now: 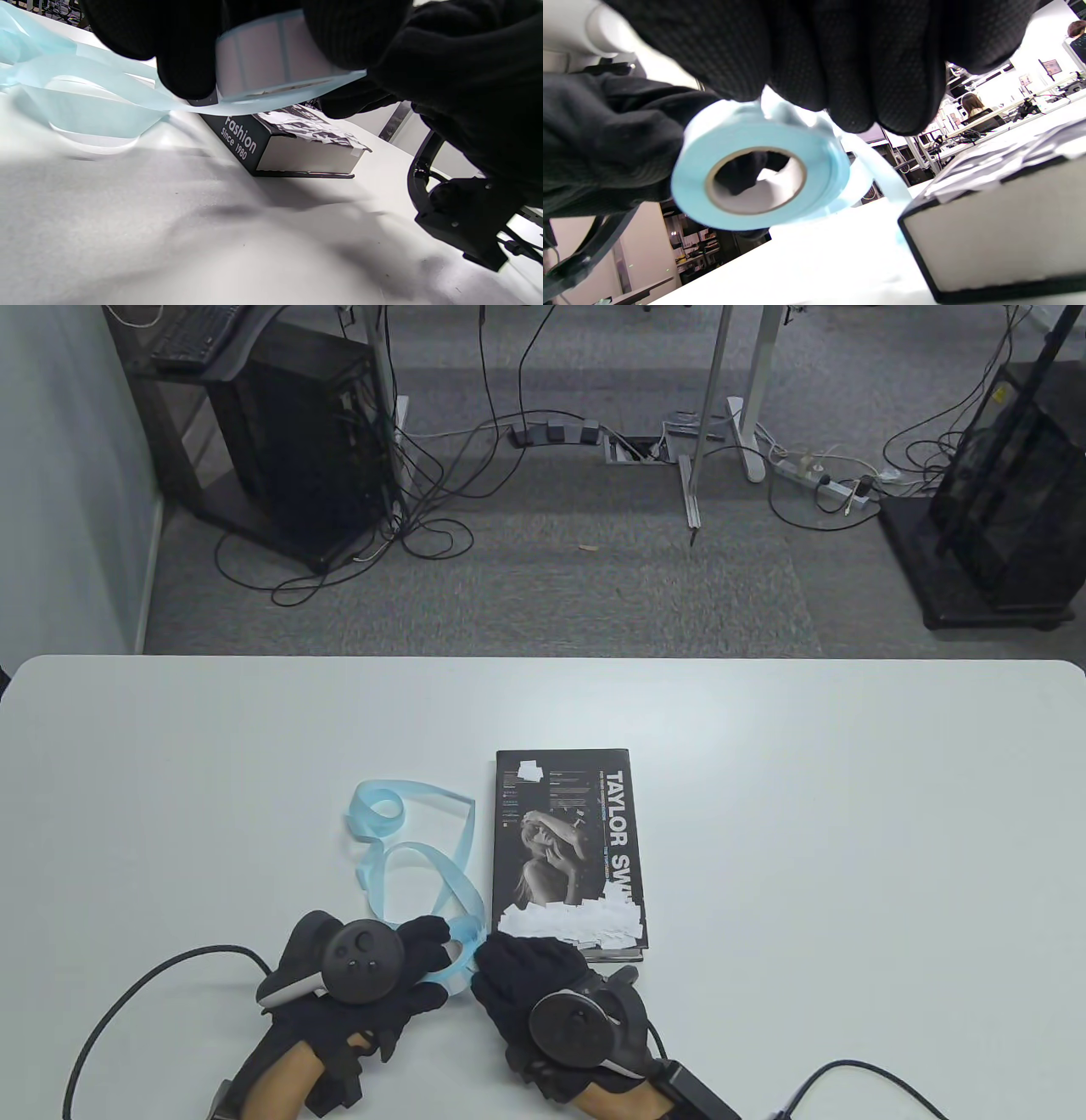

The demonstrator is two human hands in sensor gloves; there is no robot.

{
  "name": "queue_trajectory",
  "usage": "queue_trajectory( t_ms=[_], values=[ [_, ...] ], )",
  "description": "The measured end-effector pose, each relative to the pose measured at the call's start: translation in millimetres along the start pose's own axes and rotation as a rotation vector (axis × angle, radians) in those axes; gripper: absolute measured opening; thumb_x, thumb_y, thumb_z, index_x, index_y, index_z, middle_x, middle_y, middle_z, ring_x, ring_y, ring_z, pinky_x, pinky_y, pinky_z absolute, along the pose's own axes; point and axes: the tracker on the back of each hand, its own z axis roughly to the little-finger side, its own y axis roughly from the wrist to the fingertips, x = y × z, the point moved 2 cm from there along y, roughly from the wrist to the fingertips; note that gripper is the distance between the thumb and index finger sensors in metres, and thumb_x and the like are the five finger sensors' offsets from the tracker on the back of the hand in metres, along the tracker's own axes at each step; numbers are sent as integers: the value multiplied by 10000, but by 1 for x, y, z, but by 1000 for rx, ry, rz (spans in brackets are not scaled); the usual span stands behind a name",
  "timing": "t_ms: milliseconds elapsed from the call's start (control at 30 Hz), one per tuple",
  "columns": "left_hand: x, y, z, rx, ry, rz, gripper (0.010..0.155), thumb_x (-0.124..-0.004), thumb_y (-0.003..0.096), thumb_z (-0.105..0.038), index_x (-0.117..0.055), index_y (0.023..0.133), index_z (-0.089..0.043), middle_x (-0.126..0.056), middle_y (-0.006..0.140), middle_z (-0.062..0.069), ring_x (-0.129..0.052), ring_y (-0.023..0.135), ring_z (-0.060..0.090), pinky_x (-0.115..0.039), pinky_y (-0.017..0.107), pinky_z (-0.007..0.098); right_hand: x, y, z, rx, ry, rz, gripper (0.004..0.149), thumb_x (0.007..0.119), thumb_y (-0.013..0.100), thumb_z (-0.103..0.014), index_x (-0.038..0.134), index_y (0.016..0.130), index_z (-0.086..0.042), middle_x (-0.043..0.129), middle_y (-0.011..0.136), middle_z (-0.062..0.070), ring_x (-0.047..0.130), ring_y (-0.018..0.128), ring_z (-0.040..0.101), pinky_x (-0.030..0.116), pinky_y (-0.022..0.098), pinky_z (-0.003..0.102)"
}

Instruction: Tear off one label from label roll

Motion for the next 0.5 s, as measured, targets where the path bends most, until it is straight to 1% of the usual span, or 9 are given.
queue_trajectory(
  t_ms=[233,333,367,500],
  values=[
    [2,-6,6,33,40,5,568,-755,453,-411,-722,905,-68,-543,1099,140,-834,866,400,-650,652,587,-15,5,25,58,-7,10,399,926,379,-360,930,694,-115,999,687,173,1042,574,382,808,485,546],
    [3,-6,7,52,69,7,568,-755,453,-410,-722,905,-68,-544,1099,140,-834,867,400,-649,652,588,-30,8,46,84,-94,21,412,928,377,-361,925,704,-111,988,701,180,1032,588,390,796,494,555],
    [4,-6,7,54,78,5,567,-755,453,-410,-722,905,-69,-545,1099,140,-834,867,400,-650,652,588,-36,10,57,95,-155,24,417,929,378,-361,923,709,-108,986,705,183,1028,592,394,793,497,557],
    [5,-4,6,55,83,4,568,-755,452,-409,-722,905,-68,-544,1099,142,-834,867,401,-648,653,589,-51,11,92,142,-308,9,423,935,375,-365,921,717,-116,981,716,178,1025,603,393,790,502,557]
  ],
)
